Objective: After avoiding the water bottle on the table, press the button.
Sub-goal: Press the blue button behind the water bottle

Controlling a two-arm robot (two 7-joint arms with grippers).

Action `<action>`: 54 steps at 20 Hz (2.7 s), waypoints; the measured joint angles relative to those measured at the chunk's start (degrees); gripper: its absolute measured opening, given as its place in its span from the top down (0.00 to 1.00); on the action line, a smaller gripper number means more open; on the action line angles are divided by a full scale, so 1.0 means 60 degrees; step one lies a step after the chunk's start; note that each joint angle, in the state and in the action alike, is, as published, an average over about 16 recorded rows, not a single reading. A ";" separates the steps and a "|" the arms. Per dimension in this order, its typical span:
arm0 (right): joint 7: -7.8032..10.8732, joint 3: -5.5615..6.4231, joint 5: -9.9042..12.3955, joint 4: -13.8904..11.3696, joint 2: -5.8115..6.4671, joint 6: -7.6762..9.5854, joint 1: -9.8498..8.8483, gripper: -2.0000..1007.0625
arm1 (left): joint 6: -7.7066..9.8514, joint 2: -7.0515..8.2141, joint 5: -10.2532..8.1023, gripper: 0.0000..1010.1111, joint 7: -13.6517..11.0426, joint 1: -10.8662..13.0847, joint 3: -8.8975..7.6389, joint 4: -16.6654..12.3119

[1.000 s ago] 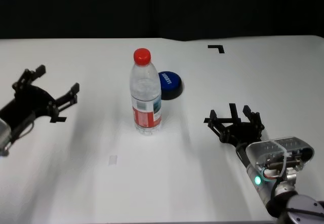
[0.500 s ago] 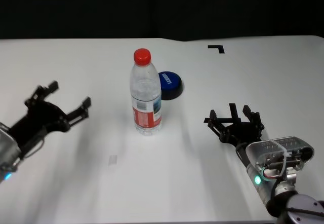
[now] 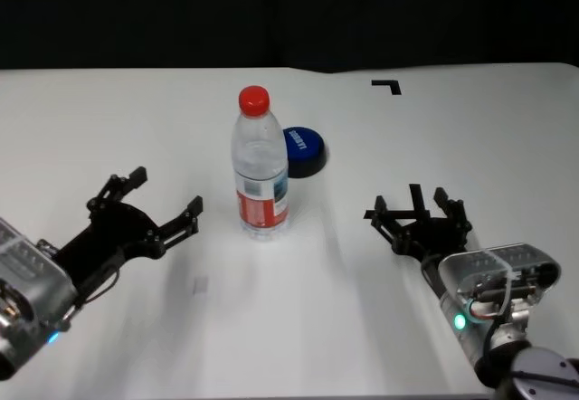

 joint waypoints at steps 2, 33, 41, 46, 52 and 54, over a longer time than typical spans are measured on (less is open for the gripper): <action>0.0000 0.0000 0.0000 0.0000 0.0000 0.0000 0.0000 0.00 | 0.0009 -0.0054 0.0053 0.01 0.0078 0.0103 0.0069 -0.0095; 0.0000 0.0000 0.0000 0.0000 0.0000 0.0000 0.0000 0.00 | -0.0630 -0.1172 0.1940 0.01 0.1376 0.1302 0.0225 -0.0204; 0.0000 0.0000 0.0000 0.0000 0.0000 0.0000 0.0000 0.00 | -0.0560 -0.1498 0.2155 0.01 0.1557 0.1207 0.0251 -0.0028; 0.0000 0.0000 0.0000 0.0000 0.0001 0.0000 0.0000 0.00 | -0.0482 -0.1627 0.2192 0.01 0.1582 0.1168 0.0257 0.0036; 0.0000 0.0000 0.0000 0.0000 0.0001 0.0000 0.0000 0.00 | -0.0377 -0.1689 0.2193 0.01 0.1569 0.1141 0.0230 0.0090; 0.0000 0.0000 0.0000 0.0000 0.0001 0.0000 0.0000 0.00 | -0.0351 -0.1694 0.2184 0.01 0.1557 0.1140 0.0218 0.0103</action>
